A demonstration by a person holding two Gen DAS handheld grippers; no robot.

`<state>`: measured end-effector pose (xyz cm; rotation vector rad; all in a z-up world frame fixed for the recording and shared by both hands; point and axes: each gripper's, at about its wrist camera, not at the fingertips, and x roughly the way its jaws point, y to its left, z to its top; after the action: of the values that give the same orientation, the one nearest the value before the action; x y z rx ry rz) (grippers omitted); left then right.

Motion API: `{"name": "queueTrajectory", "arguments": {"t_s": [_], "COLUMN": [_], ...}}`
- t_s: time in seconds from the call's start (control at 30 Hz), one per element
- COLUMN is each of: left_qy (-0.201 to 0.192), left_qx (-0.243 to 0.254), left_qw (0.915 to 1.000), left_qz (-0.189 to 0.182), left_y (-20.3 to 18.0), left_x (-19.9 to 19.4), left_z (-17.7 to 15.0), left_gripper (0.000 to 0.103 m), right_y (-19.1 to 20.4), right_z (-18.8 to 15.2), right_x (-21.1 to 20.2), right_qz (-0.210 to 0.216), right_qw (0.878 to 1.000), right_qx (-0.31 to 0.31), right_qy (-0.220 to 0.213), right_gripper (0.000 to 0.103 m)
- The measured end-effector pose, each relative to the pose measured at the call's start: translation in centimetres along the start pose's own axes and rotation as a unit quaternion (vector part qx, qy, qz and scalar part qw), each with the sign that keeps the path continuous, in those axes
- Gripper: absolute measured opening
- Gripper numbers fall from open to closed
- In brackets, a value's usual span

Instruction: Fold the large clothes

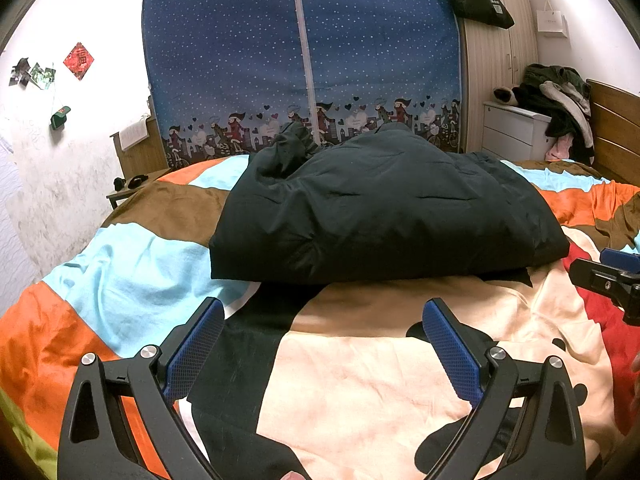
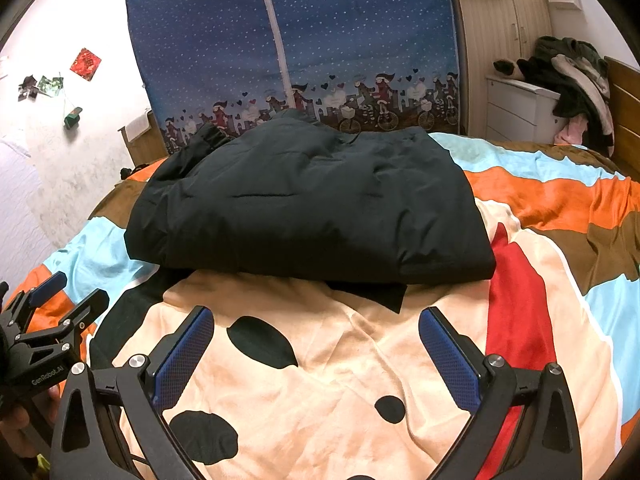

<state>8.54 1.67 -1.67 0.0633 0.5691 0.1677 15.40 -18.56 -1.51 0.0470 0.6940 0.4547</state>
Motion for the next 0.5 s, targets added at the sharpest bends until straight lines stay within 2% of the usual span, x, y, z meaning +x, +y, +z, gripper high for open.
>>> {"name": "queueTrajectory", "arguments": {"t_s": [0.5], "left_qy": [0.0], "left_qx": [0.0], "left_qw": [1.0], "left_qz": [0.0], "left_y": [-0.01], "left_x": [-0.03], "left_z": [0.0], "left_gripper": [0.097], "right_y": [-0.02], "right_z": [-0.05], "right_x": [0.0], "right_qz": [0.001], "right_qw": [1.0], "right_qx": [0.001], "right_qy": [0.001], "right_gripper": [0.103]}}
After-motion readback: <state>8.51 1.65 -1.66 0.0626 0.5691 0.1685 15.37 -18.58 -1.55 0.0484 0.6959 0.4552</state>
